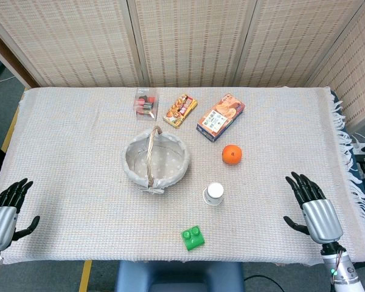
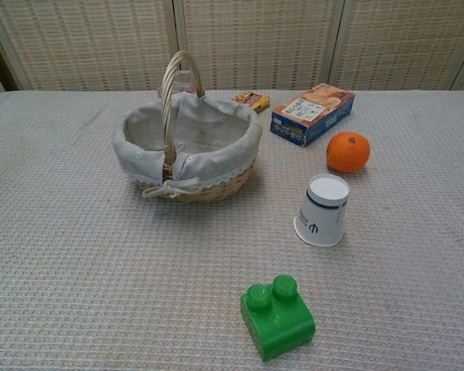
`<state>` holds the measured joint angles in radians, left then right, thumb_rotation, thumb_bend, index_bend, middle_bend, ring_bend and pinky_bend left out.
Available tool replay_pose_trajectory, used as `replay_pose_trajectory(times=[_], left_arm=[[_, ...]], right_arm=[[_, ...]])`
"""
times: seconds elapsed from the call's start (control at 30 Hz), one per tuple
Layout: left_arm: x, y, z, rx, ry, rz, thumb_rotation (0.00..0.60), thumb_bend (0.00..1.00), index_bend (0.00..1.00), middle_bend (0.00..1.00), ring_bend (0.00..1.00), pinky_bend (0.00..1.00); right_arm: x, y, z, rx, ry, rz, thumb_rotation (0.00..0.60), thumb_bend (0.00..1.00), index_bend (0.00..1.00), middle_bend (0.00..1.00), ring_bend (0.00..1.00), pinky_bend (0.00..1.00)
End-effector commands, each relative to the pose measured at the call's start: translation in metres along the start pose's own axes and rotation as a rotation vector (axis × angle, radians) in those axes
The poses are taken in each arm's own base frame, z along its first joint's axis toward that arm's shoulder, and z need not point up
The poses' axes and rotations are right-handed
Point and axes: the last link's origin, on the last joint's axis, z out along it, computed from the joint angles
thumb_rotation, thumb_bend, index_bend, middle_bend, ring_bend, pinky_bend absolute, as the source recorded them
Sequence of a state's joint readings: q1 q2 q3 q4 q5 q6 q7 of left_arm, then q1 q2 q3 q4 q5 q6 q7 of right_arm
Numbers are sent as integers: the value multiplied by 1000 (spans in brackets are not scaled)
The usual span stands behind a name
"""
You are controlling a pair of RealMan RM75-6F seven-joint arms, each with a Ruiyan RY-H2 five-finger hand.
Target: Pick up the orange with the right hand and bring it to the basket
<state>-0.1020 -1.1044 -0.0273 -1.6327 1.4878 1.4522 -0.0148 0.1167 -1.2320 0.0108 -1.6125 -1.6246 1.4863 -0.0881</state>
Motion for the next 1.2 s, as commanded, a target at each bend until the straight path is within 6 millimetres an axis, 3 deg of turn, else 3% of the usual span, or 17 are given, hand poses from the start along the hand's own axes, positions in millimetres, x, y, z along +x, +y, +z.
replay_pose_trajectory(times=[0.03, 0.23, 0.37, 0.47, 0.63, 0.9, 1.2], left_arm=[[0, 0, 1, 1, -1, 1, 600, 336, 0, 0, 0, 104], [-1, 0, 3, 9, -8, -6, 600, 332, 0, 0, 0, 103], [-1, -1, 4, 12, -15, -15, 600, 334, 0, 0, 0, 103], [-1, -1, 4, 9, -23, -20, 600, 334, 0, 0, 0, 103], [-2, -1, 5, 12, -35, -28, 600, 334, 0, 0, 0, 103], [-2, -2, 4, 20, -49, -34, 600, 332, 0, 0, 0, 103], [-1, -3, 4, 29, -58, -46, 600, 332, 0, 0, 0, 103]], right_arm=[[-1, 1, 1, -10, -13, -1, 600, 67, 0, 0, 0, 139], [1, -2, 6, -26, -43, 12, 600, 67, 0, 0, 0, 129], [4, -10, 21, -45, -70, 39, 600, 67, 0, 0, 0, 129], [7, -18, 44, -60, -103, 51, 600, 64, 0, 0, 0, 129], [6, -37, 101, -89, -132, 56, 600, 61, 0, 0, 0, 129], [-18, -69, 180, -168, -200, 15, 600, 61, 0, 0, 0, 129], [-57, -99, 221, -226, -259, -58, 600, 61, 0, 0, 0, 129]])
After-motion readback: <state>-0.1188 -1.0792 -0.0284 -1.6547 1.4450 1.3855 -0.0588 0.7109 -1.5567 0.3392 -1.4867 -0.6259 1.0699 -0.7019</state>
